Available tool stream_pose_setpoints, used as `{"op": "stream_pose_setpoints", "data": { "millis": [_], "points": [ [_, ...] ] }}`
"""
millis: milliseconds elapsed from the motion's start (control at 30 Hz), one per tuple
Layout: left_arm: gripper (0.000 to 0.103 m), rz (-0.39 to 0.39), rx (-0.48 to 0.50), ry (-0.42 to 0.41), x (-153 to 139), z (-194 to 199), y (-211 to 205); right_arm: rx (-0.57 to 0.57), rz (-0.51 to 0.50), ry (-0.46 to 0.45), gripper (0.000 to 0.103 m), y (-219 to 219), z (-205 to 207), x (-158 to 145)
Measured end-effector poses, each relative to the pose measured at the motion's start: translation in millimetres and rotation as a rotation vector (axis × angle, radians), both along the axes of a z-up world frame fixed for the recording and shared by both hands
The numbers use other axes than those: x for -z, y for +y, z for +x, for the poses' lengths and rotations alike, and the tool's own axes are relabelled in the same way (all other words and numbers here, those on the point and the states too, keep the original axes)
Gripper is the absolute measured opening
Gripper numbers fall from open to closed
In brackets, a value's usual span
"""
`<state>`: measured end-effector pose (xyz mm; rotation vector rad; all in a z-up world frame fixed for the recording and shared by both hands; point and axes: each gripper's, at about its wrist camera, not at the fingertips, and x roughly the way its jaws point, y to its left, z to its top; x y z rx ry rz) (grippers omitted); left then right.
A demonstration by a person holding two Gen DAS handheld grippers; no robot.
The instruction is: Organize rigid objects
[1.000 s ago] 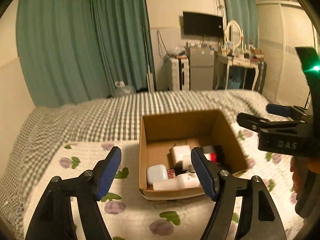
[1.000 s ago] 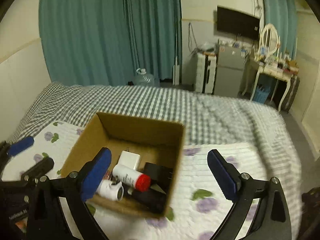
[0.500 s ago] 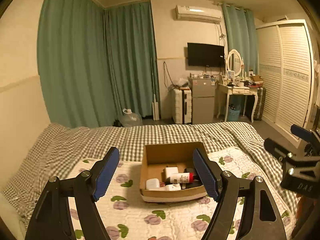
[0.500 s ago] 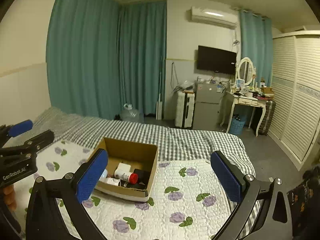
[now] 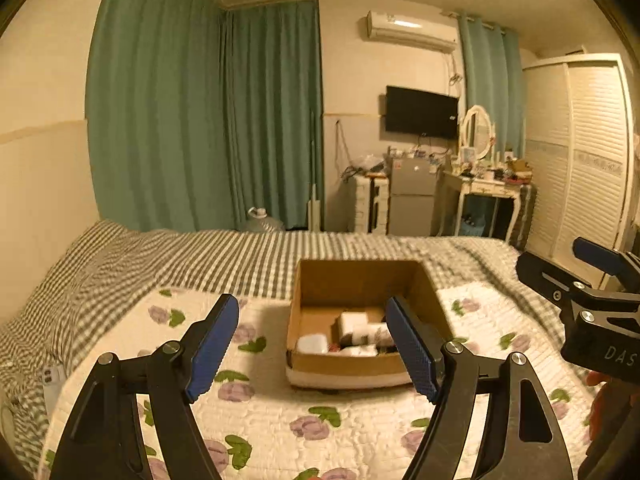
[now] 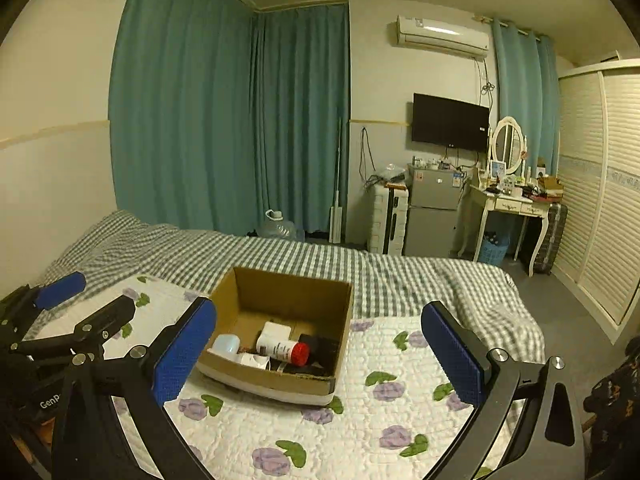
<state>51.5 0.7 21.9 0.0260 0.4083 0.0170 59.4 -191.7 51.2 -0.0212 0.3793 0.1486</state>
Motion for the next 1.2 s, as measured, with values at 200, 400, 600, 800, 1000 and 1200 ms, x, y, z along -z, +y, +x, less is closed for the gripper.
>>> {"op": "stream_pose_setpoints", "data": {
  "millis": [200,400,600,800,1000,1200],
  "points": [
    [0.079,-0.039,-0.020,0.030,33,10,10,0.000,-0.011,0.048,0.103,2,17,43],
    [0.079,0.003,-0.012,0.040,45,6,3,0.018,-0.007,0.079,0.103,1,21,56],
    [0.079,0.020,-0.005,0.033,41,2,-1,0.060,0.025,0.094,0.103,-11,21,59],
    [0.079,0.027,-0.001,0.036,40,2,-3,0.088,0.040,0.100,0.103,-18,24,62],
    [0.079,0.035,-0.002,0.047,40,2,-4,0.085,0.041,0.086,0.103,-18,21,59],
    [0.079,0.039,-0.002,0.051,39,1,-4,0.082,0.032,0.092,0.103,-17,21,60]
  ]
}}
